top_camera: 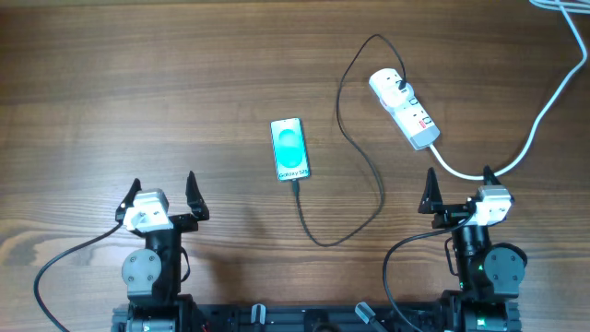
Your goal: Plug charger to phone and switch on socket
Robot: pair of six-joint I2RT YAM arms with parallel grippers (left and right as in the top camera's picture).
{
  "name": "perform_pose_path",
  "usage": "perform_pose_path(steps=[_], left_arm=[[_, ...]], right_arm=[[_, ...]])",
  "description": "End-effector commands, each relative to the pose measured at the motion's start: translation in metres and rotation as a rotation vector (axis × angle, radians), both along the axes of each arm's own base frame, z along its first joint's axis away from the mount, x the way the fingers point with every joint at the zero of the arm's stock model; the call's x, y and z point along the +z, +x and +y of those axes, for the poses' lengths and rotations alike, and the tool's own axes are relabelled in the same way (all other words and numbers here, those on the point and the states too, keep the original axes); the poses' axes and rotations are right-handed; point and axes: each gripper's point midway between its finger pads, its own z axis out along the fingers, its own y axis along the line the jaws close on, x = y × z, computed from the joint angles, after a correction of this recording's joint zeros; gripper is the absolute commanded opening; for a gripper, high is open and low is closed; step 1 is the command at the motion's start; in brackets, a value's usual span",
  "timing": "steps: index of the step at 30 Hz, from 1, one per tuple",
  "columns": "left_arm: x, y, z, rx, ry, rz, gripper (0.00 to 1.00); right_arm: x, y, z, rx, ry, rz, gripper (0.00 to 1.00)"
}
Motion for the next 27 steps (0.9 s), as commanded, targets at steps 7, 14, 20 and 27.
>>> perform_pose_path(steps=[7,14,20,27], left_arm=[[-0.0012,0.0000,-0.0018,-0.018,0.063,0.004,1.00],[-0.0006,0.0000,-0.0017,-0.017,0.063,0.002,1.00],[-0.0007,0.0000,-0.0017,-0.017,0.063,0.002,1.00],[-0.0009,0.0001,-0.0017,-0.017,0.063,0.003,1.00]], right_arm=[[0.0018,-0.0004,-0.0016,-0.011,0.012,-0.009,1.00],[0.0018,-0.0004,-0.0016,-0.011,0.012,-0.009,1.00],[0.0019,-0.0004,-0.0017,-0.011,0.012,-0.009,1.00],[0.0018,-0.0004,-0.0016,-0.011,0.012,-0.009,1.00]])
